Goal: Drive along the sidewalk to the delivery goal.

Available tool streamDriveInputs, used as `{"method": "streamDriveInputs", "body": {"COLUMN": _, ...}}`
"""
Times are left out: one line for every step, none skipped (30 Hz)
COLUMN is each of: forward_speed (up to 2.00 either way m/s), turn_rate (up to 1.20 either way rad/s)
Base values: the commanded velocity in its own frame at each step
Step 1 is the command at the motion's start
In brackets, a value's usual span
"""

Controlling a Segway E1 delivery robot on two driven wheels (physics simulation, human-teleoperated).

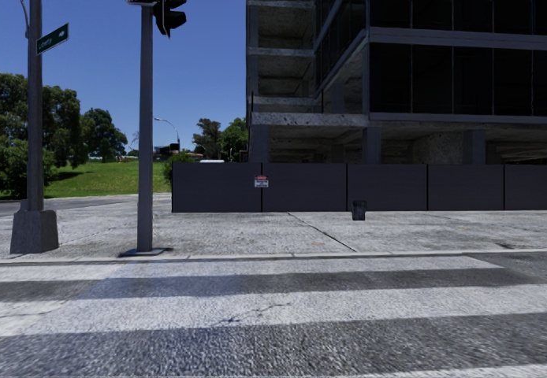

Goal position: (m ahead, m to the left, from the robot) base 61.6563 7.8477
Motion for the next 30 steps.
{"method": "streamDriveInputs", "body": {"forward_speed": 2.0, "turn_rate": 0.0}}
{"method": "streamDriveInputs", "body": {"forward_speed": 2.0, "turn_rate": 0.0}}
{"method": "streamDriveInputs", "body": {"forward_speed": 2.0, "turn_rate": 0.0}}
{"method": "streamDriveInputs", "body": {"forward_speed": 2.0, "turn_rate": 0.0}}
{"method": "streamDriveInputs", "body": {"forward_speed": 2.0, "turn_rate": 0.0}}
{"method": "streamDriveInputs", "body": {"forward_speed": 2.0, "turn_rate": 0.0}}
{"method": "streamDriveInputs", "body": {"forward_speed": 2.0, "turn_rate": 0.0}}
{"method": "streamDriveInputs", "body": {"forward_speed": 2.0, "turn_rate": 0.0}}
{"method": "streamDriveInputs", "body": {"forward_speed": 2.0, "turn_rate": 0.0}}
{"method": "streamDriveInputs", "body": {"forward_speed": 2.0, "turn_rate": 0.0}}
{"method": "streamDriveInputs", "body": {"forward_speed": 2.0, "turn_rate": 0.0}}
{"method": "streamDriveInputs", "body": {"forward_speed": 2.0, "turn_rate": 0.0}}
{"method": "streamDriveInputs", "body": {"forward_speed": 2.0, "turn_rate": 0.0}}
{"method": "streamDriveInputs", "body": {"forward_speed": 2.0, "turn_rate": 0.0}}
{"method": "streamDriveInputs", "body": {"forward_speed": 2.0, "turn_rate": 0.0}}
{"method": "streamDriveInputs", "body": {"forward_speed": 2.0, "turn_rate": 0.0}}
{"method": "streamDriveInputs", "body": {"forward_speed": 2.0, "turn_rate": 0.0}}
{"method": "streamDriveInputs", "body": {"forward_speed": 2.0, "turn_rate": 0.02}}
{"method": "streamDriveInputs", "body": {"forward_speed": 2.0, "turn_rate": 0.08}}
{"method": "streamDriveInputs", "body": {"forward_speed": 2.0, "turn_rate": 0.08}}
{"method": "streamDriveInputs", "body": {"forward_speed": 2.0, "turn_rate": 0.12}}
{"method": "streamDriveInputs", "body": {"forward_speed": 2.0, "turn_rate": 0.17}}
{"method": "streamDriveInputs", "body": {"forward_speed": 2.0, "turn_rate": 0.24}}
{"method": "streamDriveInputs", "body": {"forward_speed": 2.0, "turn_rate": 0.24}}
{"method": "streamDriveInputs", "body": {"forward_speed": 2.0, "turn_rate": 0.27}}
{"method": "streamDriveInputs", "body": {"forward_speed": 2.0, "turn_rate": 0.28}}
{"method": "streamDriveInputs", "body": {"forward_speed": 2.0, "turn_rate": 0.28}}
{"method": "streamDriveInputs", "body": {"forward_speed": 2.0, "turn_rate": 0.28}}
{"method": "streamDriveInputs", "body": {"forward_speed": 2.0, "turn_rate": 0.28}}
{"method": "streamDriveInputs", "body": {"forward_speed": 2.0, "turn_rate": 0.28}}
